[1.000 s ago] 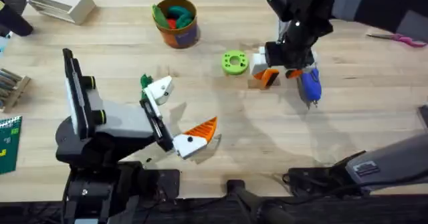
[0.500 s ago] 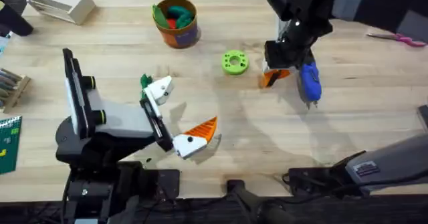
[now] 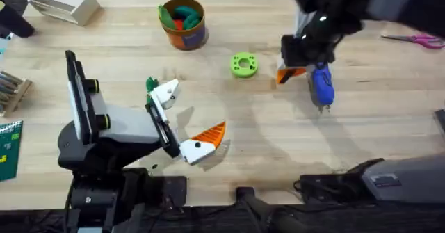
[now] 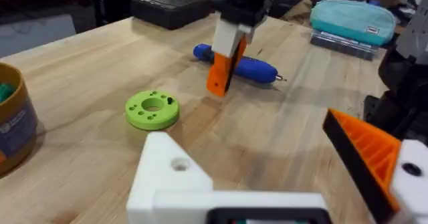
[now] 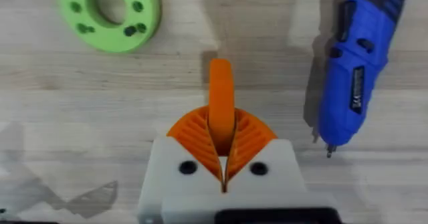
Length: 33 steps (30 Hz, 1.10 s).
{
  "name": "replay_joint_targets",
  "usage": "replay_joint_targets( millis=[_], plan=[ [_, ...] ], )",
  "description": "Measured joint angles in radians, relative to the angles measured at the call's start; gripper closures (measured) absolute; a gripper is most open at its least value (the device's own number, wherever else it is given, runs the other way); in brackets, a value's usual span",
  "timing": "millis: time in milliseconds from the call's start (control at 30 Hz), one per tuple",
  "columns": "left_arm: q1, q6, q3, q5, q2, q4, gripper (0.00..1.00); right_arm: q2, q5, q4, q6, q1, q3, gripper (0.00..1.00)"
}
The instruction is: Pick up the gripper from the table and insert it into the empty holder that is missing its gripper. Then pick up a screw, insert it into the mounting hole, and use the screwdriver to tighten it. Finally, clean up the table by picking up the vegetable and placing it into the bucket.
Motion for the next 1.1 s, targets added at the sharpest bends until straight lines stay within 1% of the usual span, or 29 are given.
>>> replay_joint_targets(
  millis=[100,200,433,567,600,767,1067,1100],
  plan=[
    [0.0,0.0,0.0,0.0,0.0,0.0,0.015,-0.101,0.0,-0.001,-0.011,0.0,0.0,0.983],
    [0.0,0.0,0.0,0.0,0.0,0.0,0.015,-0.177,0.0,-0.005,-0.022,0.0,0.009,0.983],
    [0.0,0.0,0.0,0.0,0.0,0.0,0.015,-0.286,0.0,0.01,-0.027,0.0,0.033,0.983],
    [0.0,0.0,0.0,0.0,0.0,0.0,0.015,-0.318,0.0,0.027,-0.03,0.0,0.033,0.983],
    [0.0,0.0,0.0,0.0,0.0,0.0,0.015,-0.332,-0.016,0.082,-0.033,0.0,0.033,0.983],
    [0.0,0.0,0.0,0.0,0.0,0.0,0.015,-0.35,-0.093,0.191,-0.04,0.0,0.033,0.983],
    [0.0,0.0,0.0,0.0,0.0,0.0,0.015,-0.355,-0.184,0.297,-0.049,0.0,0.033,0.983],
    [0.0,0.0,0.0,0.0,0.0,0.0,0.015,-0.355,-0.214,0.374,-0.049,-0.004,0.03,0.983]
  ],
)
